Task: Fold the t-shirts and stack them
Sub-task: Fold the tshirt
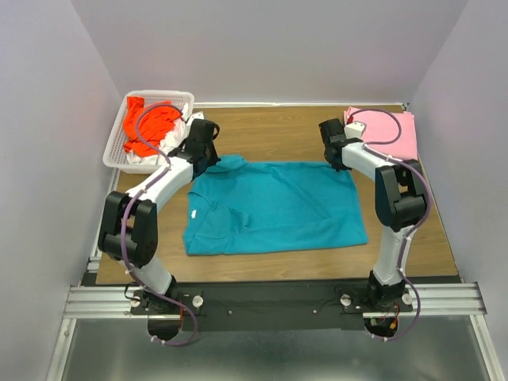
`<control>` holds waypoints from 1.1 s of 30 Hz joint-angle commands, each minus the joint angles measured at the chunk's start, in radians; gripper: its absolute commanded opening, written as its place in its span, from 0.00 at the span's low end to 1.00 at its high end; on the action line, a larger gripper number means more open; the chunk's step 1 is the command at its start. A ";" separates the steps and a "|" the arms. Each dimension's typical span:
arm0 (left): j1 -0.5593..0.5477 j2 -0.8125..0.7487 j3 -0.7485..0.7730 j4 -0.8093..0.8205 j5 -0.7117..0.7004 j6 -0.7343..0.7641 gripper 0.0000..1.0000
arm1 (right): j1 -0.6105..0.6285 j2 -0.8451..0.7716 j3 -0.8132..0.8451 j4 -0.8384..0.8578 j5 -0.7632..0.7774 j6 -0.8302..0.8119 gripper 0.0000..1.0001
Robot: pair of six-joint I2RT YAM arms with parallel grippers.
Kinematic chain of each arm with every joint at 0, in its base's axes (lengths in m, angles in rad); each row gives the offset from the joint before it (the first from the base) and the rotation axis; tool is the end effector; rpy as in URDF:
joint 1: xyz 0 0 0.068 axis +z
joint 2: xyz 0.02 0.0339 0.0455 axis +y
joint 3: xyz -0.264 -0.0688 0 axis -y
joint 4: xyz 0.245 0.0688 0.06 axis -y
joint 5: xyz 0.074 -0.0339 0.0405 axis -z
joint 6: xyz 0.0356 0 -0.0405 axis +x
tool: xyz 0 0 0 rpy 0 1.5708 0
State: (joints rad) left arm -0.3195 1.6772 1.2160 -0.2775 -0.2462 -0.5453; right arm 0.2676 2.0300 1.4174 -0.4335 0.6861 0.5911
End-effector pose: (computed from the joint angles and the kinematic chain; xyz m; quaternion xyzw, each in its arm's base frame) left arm 0.3582 -0.1094 0.2476 -0.1516 0.8964 -0.0661 0.4112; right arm 0.4137 0.0901 0.1705 0.2326 0.8836 -0.1937 0.3573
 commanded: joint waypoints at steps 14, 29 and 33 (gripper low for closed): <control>-0.087 -0.465 -0.401 0.032 -0.013 -0.160 0.00 | 0.030 -0.381 -0.305 0.002 -0.006 0.044 0.01; -0.164 -0.821 -0.621 -0.115 -0.067 -0.318 0.00 | 0.035 -0.571 -0.451 0.018 -0.129 0.019 0.01; -0.167 -0.887 -0.657 -0.138 -0.062 -0.352 0.00 | 0.035 -0.596 -0.483 0.021 -0.151 0.016 0.01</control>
State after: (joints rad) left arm -0.4801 0.8394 0.5873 -0.3679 -0.2764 -0.8440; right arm 0.2955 1.4700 0.9676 -0.4248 0.5732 0.6086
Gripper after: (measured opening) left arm 0.008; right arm 0.012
